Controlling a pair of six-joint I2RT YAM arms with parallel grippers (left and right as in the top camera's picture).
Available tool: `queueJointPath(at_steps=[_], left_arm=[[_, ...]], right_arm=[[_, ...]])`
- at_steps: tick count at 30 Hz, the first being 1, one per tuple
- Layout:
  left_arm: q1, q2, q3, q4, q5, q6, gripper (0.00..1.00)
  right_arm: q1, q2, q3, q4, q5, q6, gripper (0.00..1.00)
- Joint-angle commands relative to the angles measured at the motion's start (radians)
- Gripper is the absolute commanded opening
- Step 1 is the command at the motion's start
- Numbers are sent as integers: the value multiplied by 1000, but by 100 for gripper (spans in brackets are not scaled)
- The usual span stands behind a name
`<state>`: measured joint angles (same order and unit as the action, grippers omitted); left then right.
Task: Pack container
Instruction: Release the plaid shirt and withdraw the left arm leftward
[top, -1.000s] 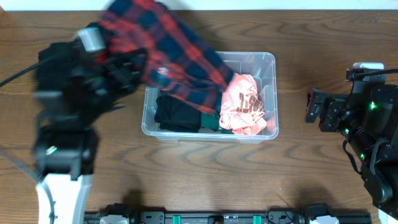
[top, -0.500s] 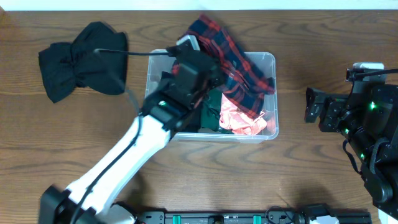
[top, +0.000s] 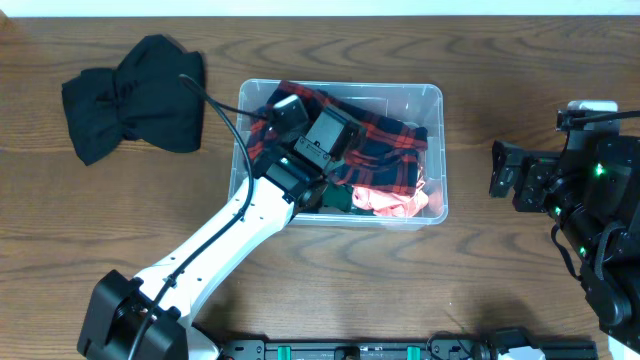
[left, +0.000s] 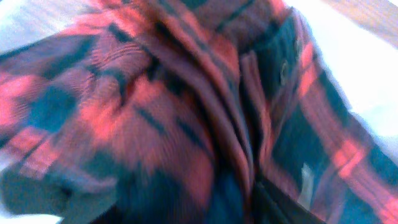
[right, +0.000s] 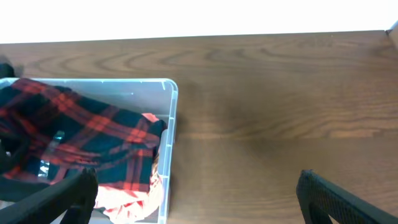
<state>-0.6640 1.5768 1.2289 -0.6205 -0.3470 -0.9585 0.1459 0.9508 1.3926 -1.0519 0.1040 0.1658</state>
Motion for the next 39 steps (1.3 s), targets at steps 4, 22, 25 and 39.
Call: queueJointPath(at_steps=[4, 22, 25, 39], left_arm=[[-5, -9, 10, -175, -63, 84, 52], [154, -35, 29, 50, -79, 618, 47], [216, 74, 29, 51, 76, 664, 45], [227, 204, 50, 2, 257, 666, 45]], right_arm=[[-8, -2, 7, 0, 5, -17, 99], [-8, -2, 7, 0, 5, -17, 99], [-8, -2, 7, 0, 5, -17, 99], [-8, -2, 7, 0, 4, -17, 99]])
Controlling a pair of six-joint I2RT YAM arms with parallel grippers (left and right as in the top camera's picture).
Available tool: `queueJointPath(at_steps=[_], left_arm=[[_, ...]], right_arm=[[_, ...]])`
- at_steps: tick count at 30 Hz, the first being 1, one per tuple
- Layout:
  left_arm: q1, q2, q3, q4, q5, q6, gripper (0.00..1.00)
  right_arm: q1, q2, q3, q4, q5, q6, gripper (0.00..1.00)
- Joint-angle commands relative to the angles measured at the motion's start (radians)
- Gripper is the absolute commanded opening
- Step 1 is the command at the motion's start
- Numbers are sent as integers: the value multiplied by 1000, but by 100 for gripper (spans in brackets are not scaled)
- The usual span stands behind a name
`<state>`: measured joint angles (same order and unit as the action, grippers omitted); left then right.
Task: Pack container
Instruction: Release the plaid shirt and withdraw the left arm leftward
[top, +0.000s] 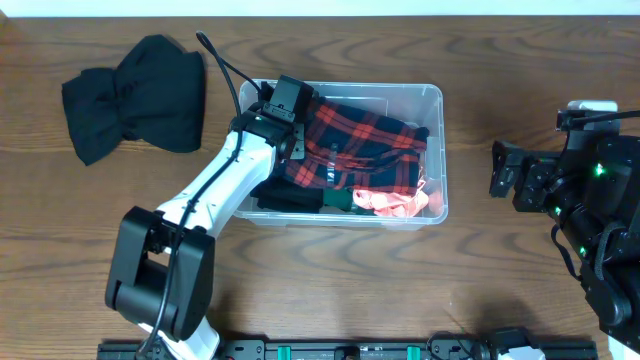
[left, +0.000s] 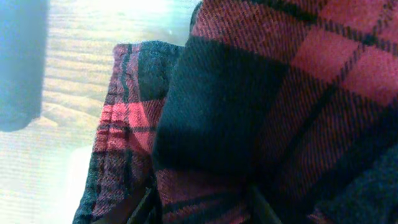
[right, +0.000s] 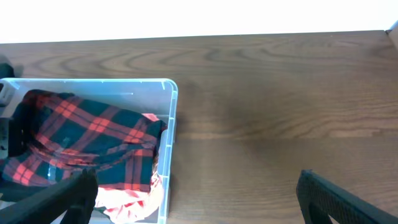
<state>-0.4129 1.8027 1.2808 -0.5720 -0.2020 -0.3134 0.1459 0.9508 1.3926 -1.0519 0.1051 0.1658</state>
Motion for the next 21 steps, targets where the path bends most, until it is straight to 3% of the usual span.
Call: queueJointPath(at_steps=[1, 5, 10, 15, 21], left_arm=[[-24, -60, 8, -58, 108, 21, 46], [-14, -254, 44, -67, 103, 21, 63], [92, -446, 45, -56, 71, 16, 73], [356, -510, 45, -67, 117, 14, 80], [756, -397, 45, -33, 417, 19, 83]], right_arm=[[-8, -2, 7, -1, 3, -17, 99], [-8, -2, 7, 0, 3, -17, 99], [-8, -2, 7, -1, 3, -17, 99], [-8, -2, 7, 0, 3, -17, 99], [-8, -2, 7, 0, 3, -17, 99]])
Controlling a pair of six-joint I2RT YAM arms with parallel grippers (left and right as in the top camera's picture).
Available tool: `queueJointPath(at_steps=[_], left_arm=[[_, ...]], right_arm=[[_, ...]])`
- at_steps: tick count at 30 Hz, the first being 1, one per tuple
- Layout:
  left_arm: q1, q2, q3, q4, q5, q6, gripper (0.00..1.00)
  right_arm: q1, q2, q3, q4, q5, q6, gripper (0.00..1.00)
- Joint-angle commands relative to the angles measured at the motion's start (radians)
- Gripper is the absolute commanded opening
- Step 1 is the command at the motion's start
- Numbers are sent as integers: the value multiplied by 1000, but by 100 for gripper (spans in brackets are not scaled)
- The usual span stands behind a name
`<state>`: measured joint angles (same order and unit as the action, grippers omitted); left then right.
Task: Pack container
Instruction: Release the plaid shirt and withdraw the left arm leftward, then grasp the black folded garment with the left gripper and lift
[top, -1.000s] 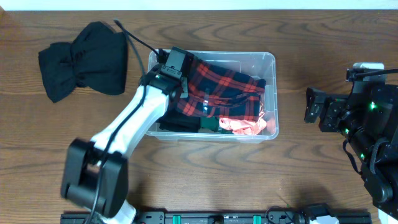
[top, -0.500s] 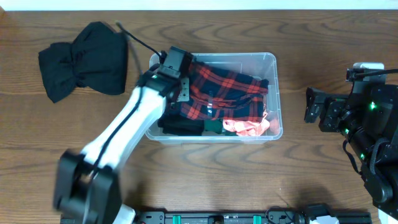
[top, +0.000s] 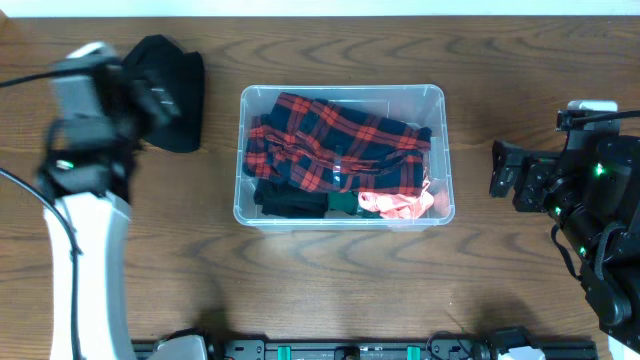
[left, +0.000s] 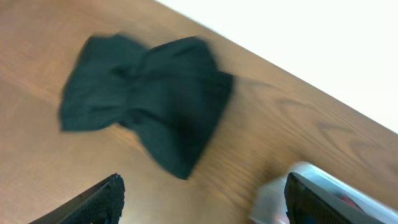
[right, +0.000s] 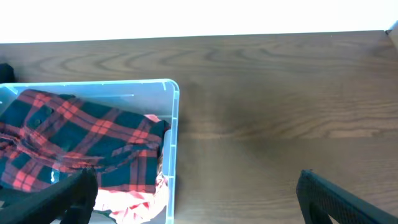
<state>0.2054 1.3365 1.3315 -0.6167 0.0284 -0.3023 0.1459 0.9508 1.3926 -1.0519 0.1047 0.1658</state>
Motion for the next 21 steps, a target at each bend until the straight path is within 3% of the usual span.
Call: queueJointPath(at_steps=[1, 6, 11, 21], left_arm=[[199, 103, -6, 29, 247, 11, 84], [449, 299, -6, 162, 509, 10, 86], [581, 496, -6, 317, 727, 9, 87], [629, 739, -6, 522, 735, 10, 88]], right_arm=[[-8, -2, 7, 0, 3, -17, 99], [-8, -2, 7, -1, 3, -17, 99], [-8, -2, 7, -1, 4, -17, 99], [-8, -2, 7, 0, 3, -17, 99]])
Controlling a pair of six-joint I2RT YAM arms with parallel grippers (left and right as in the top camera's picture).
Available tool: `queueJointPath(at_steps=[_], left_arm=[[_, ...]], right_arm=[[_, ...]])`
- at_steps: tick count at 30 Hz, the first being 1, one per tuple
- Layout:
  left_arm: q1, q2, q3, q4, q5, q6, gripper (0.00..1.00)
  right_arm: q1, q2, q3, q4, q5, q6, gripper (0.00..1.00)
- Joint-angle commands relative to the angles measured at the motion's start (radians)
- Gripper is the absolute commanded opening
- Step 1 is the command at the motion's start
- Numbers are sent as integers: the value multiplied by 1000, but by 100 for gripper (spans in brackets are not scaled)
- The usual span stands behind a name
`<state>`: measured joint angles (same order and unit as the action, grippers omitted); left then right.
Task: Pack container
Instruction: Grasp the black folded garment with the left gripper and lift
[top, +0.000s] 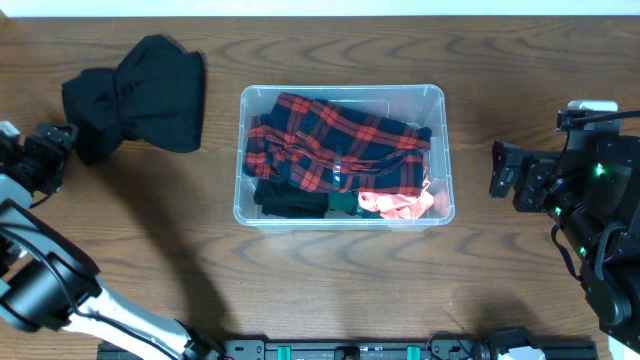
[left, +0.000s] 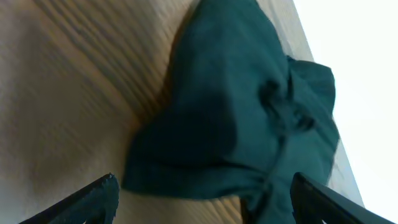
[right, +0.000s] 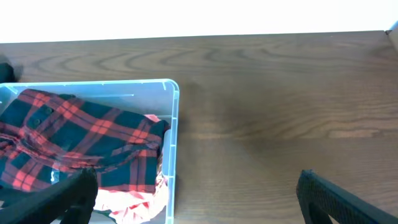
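A clear plastic container (top: 441, 150) stands mid-table holding a red plaid shirt (top: 340, 145), a pink garment (top: 395, 203) and a dark one (top: 290, 200). A black garment (top: 135, 95) lies crumpled on the table at the upper left. My left gripper (top: 45, 150) sits at the table's far left edge, just left of that garment. In the left wrist view the gripper (left: 202, 205) is open, the black garment (left: 236, 112) ahead of it and nothing between its fingers. My right gripper (top: 505, 170) stands open to the right of the container; its view shows the plaid shirt (right: 81, 143) inside.
The wooden table (top: 330, 280) runs wide round the container. The right arm's body (top: 600, 200) fills the right edge. A dark rail (top: 350, 350) lies along the front edge.
My left gripper was near the black garment's top left; now it is low at the table's far left edge, beside the garment's left end. It stays open. The right arm has not moved.
My left gripper was down in the container against the plaid shirt, then at the container's back left on the shirt. After that it was out of the container by the black garment, open, the shirt lying flat inside. Now it is left of that garment.
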<state>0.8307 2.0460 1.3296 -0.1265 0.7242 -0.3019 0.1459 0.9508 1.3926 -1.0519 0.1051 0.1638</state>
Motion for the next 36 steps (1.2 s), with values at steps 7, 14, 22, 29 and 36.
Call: queueJointPath(at_steps=[7, 14, 22, 29, 36], left_arm=[[-1, 127, -4, 160, 38, -30, 88], [-31, 192, -4, 266, 47, -113, 88], [-131, 199, -3, 301, 38, -130, 82], [-151, 199, -3, 281, 21, -145, 38], [-150, 176, -3, 281, 235, -137, 6]], right_arm=[[-8, -2, 7, 0, 3, -15, 99], [-8, -2, 7, 0, 3, -15, 99], [-8, -2, 7, 0, 3, -15, 99], [-8, -2, 7, 0, 3, -15, 99], [-8, -2, 7, -1, 3, -15, 99]])
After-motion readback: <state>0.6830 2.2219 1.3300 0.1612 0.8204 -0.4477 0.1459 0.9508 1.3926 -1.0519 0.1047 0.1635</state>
